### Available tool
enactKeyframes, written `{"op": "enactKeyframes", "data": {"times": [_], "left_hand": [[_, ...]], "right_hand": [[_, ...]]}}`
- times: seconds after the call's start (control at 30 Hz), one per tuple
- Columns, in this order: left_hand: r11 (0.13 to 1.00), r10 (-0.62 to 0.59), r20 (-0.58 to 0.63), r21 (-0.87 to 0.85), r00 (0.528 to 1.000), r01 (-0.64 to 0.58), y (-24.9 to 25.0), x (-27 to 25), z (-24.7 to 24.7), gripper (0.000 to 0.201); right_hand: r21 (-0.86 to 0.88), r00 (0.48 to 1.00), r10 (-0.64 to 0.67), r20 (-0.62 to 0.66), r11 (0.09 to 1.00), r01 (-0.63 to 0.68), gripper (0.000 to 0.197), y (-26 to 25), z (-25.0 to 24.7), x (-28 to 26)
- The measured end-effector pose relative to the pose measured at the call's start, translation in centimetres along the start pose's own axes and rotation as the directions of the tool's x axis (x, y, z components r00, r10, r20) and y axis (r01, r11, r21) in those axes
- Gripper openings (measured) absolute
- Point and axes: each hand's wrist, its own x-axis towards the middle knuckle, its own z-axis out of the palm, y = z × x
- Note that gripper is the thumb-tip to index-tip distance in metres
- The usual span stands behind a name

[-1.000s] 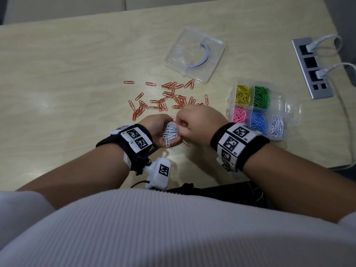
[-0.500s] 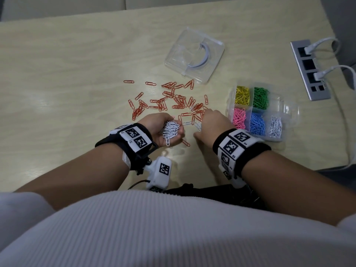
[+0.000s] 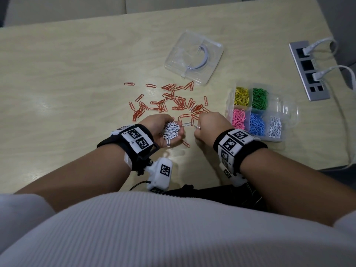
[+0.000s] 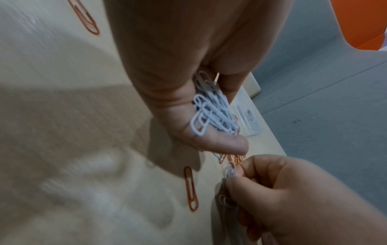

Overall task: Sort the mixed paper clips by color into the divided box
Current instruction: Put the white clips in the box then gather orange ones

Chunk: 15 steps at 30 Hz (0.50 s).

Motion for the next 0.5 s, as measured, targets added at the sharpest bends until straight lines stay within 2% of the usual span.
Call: {"op": "enactKeyframes", "data": {"times": [0.07, 0.13, 0.2, 0.27, 0.37, 0.43, 0.5], "left_hand": [[1.0, -0.004, 0.003, 0.005, 1.0, 0.004, 0.0, 0.0, 0.1, 0.034], [1.0, -0.007, -0.004, 0.029, 1.0, 0.007, -0.1, -0.1, 0.3, 0.031], [0.999, -0.009, -0.008, 0.052, 1.0, 0.01, -0.2, -0.2, 0.7, 0.024], [0.999, -0.017, 0.014, 0.044, 1.0, 0.016, -0.2, -0.2, 0.9, 0.022], [1.0, -0.027, 0.034, -0.001, 0.999, 0.027, 0.0, -0.1, 0.5, 0.024], [0.999, -0.028, 0.025, -0.031, 0.999, 0.029, 0.0, 0.0, 0.1, 0.027], [0.999, -0.023, 0.011, -0.042, 1.0, 0.023, 0.1, 0.1, -0.3, 0.028]], "right_hand": [[0.107, 0.998, -0.036, -0.048, 0.993, 0.041, 0.013, 0.0, -0.3, -0.2], [0.228, 0.987, -0.134, -0.085, 0.962, 0.151, 0.009, -0.8, -0.8, -0.5], [0.252, 0.968, -0.239, -0.082, 0.934, 0.252, 0.008, -1.9, -1.4, -0.9], [0.239, 0.959, -0.278, -0.059, 0.929, 0.284, 0.006, -2.6, -1.8, -1.0], [0.227, 0.976, -0.187, -0.115, 0.951, 0.209, 0.009, -1.9, -2.4, -0.6], [0.043, 0.993, -0.095, -0.067, 0.994, 0.098, 0.014, -1.0, -2.5, -0.4], [-0.119, 0.999, -0.044, 0.032, 0.992, 0.048, 0.018, -0.4, -2.0, -0.7]]}}
